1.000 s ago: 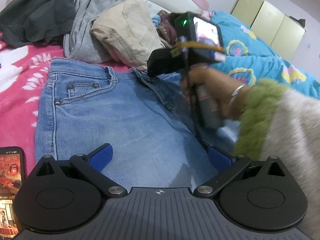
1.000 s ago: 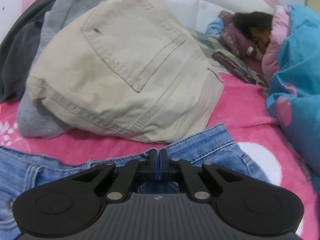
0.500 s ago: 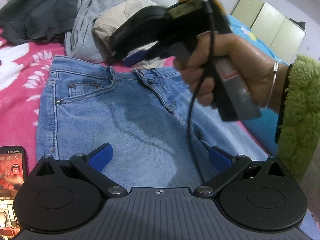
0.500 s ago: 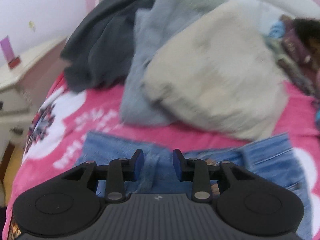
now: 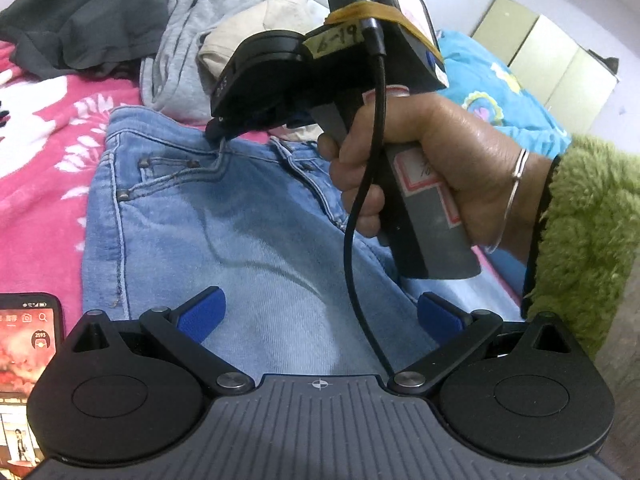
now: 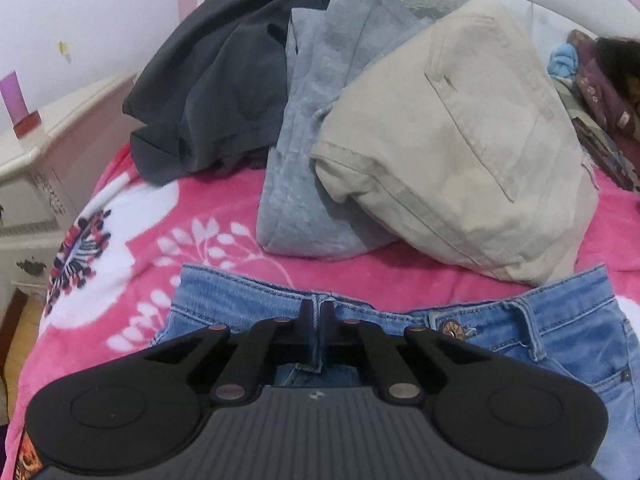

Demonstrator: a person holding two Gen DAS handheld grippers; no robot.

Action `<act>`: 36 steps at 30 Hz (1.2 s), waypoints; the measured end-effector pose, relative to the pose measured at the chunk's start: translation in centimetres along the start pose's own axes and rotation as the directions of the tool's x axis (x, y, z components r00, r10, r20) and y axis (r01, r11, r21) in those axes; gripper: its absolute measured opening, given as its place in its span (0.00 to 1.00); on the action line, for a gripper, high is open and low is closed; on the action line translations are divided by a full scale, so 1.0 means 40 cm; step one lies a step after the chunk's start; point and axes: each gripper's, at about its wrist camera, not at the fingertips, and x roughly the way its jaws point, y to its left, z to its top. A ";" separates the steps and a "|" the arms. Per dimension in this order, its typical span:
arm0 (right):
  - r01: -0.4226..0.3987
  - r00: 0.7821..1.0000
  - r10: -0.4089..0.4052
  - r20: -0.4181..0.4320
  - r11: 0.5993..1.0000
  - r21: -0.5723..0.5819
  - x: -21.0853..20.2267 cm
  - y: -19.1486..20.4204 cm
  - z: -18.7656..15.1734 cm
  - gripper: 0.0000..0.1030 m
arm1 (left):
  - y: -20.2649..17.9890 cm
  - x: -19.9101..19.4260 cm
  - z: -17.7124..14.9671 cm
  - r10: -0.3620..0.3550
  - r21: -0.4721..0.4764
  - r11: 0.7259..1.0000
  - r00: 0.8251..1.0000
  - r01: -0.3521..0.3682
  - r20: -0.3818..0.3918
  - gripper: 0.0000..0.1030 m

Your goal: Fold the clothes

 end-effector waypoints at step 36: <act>0.311 0.944 -0.328 -0.043 0.837 0.450 -0.096 -0.559 -0.126 0.41 | -0.015 0.013 -0.023 0.038 0.092 0.995 0.999 -0.039 0.011 1.00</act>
